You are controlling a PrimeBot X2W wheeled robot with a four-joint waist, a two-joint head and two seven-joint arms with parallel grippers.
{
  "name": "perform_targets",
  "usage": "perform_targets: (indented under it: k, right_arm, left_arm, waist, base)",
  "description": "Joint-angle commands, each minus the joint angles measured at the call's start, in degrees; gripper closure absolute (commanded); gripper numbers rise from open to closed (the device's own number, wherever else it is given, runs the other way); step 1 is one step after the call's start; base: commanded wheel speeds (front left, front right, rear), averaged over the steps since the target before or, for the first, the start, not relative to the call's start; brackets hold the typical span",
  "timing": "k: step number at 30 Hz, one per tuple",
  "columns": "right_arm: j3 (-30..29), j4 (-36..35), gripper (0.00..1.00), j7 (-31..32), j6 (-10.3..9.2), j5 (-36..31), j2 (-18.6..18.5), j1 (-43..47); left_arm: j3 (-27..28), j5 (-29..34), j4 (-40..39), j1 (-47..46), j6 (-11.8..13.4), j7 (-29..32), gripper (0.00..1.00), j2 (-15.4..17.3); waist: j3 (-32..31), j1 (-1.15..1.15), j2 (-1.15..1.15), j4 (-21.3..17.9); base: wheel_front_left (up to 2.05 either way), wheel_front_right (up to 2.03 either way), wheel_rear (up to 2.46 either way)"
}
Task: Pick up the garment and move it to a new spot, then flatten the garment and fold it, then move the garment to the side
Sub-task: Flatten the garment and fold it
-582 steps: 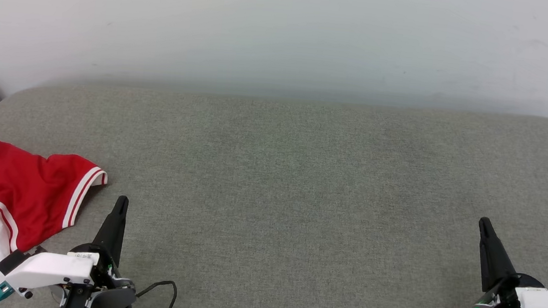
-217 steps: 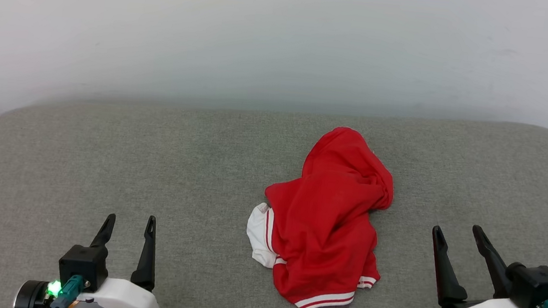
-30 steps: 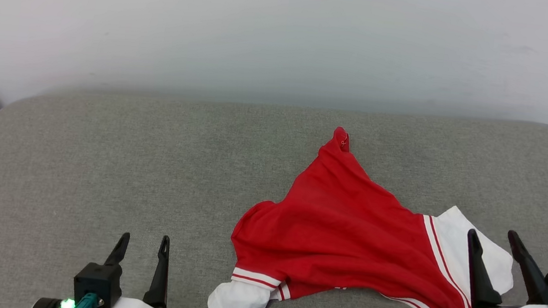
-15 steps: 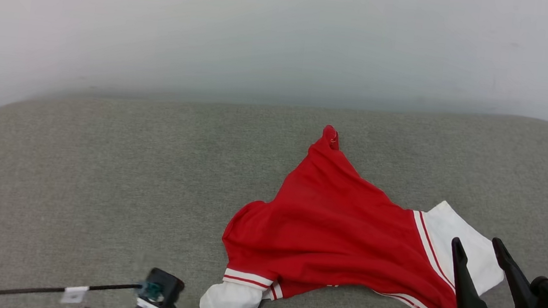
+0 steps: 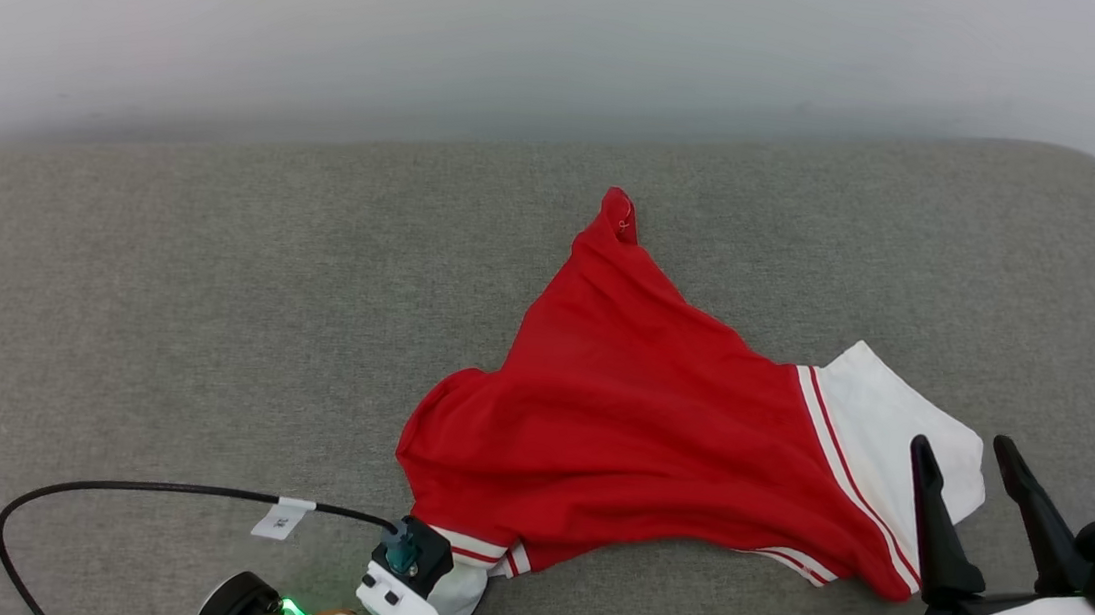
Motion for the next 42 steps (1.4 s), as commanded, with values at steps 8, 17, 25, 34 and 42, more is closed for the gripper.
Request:
perform_targets:
  k: [8, 17, 25, 34, 42]
  right_arm:
    - [-2.56, 0.75, 0.0, 0.45, -0.04, 0.63, -0.4, -0.99]
    - [-10.43, 8.11, 0.0, 11.18, -0.04, 6.31, -2.53, -2.37]
    - [-16.4, 22.36, 0.0, 28.76, -0.03, 12.84, -8.71, -9.51]
    - [-14.99, 31.63, 0.0, 38.26, -0.03, 14.82, -12.86, -20.59]
    - [-10.9, 39.7, 0.01, 42.14, -0.03, 15.5, -12.17, -22.35]
  left_arm:
    - [-0.89, -1.71, 3.92, 2.82, 0.21, -0.67, 1.0, -1.42]
    - [4.23, -0.9, -3.29, 1.36, 3.88, -7.53, 1.0, 0.3]
    - [6.46, 0.98, -12.95, 0.84, 6.7, -9.94, 1.0, 2.01]
    - [6.85, 3.75, -20.48, -3.15, 7.37, -11.32, 1.0, 2.17]
    - [7.12, 4.34, -21.26, -4.48, 7.81, -12.5, 1.0, 1.79]
  waist:
    - [0.23, 0.0, 0.0, 0.3]
    - [-1.33, 0.0, 0.0, 2.52]
    - [1.06, 0.0, 0.0, 4.99]
    - [7.78, 0.0, 0.0, 7.95]
    - [10.61, 0.0, 0.0, 9.49]
  base:
    - [0.0, 0.0, 0.0]
    - [0.0, 0.0, 0.0]
    - [0.0, 0.0, 0.0]
    - [0.0, 0.0, 0.0]
    - [0.0, 0.0, 0.0]
